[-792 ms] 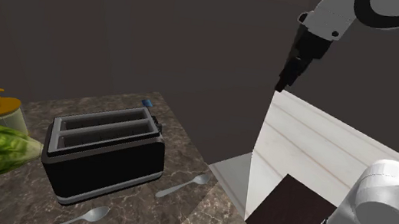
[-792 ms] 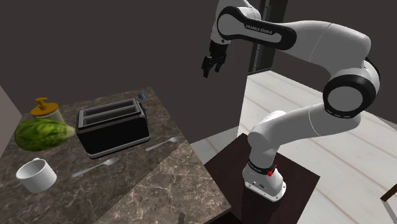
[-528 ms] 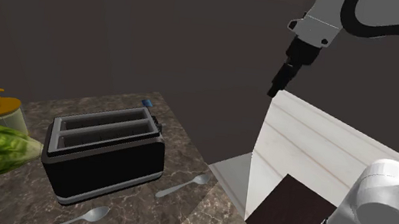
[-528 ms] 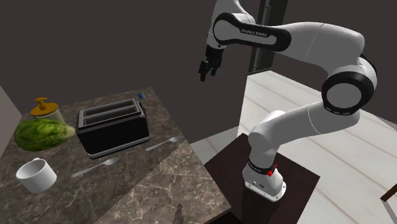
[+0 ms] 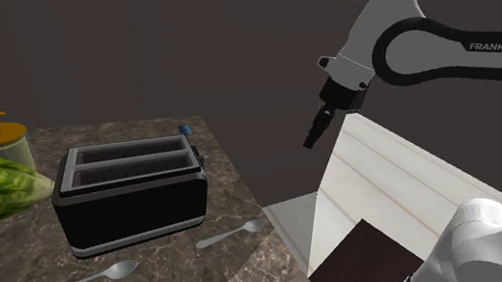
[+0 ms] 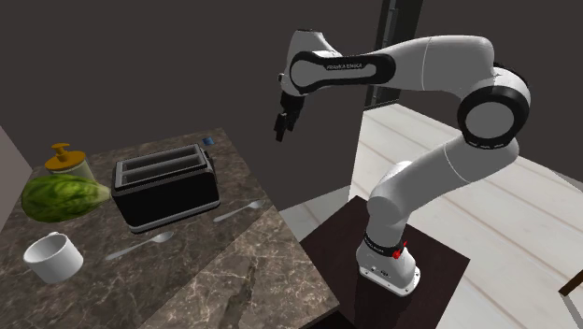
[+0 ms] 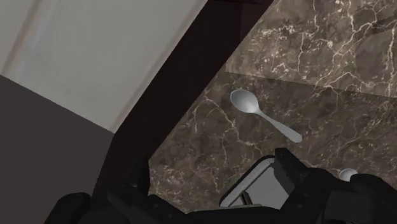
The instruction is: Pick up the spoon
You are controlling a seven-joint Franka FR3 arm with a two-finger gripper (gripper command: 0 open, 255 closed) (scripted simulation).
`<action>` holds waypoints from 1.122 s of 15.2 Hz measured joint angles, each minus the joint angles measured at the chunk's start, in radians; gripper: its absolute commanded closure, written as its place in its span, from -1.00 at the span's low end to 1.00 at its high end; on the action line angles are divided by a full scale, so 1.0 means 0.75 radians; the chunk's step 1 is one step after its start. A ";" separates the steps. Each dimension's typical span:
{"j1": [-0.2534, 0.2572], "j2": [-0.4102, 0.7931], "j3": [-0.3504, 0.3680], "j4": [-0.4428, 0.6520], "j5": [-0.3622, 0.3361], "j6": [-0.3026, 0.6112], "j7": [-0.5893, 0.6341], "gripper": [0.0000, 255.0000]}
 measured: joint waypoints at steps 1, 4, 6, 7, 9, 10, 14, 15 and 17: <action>0.016 0.041 -0.003 0.002 0.008 0.035 -0.032 -1.00; 0.072 0.139 0.009 -0.023 0.044 0.145 -0.109 -1.00; 0.107 0.214 0.012 -0.025 0.066 0.213 -0.169 -1.00; 0.124 0.248 0.013 -0.028 0.079 0.246 -0.199 -1.00; 0.161 0.319 0.021 -0.034 0.105 0.312 -0.258 -1.00; 0.177 0.351 0.021 -0.036 0.117 0.340 -0.292 -1.00; 0.247 0.514 0.042 -0.019 0.174 0.467 -0.414 -1.00; 0.262 0.547 0.045 -0.015 0.188 0.489 -0.449 -1.00; 0.298 0.623 0.063 -0.002 0.217 0.542 -0.504 -1.00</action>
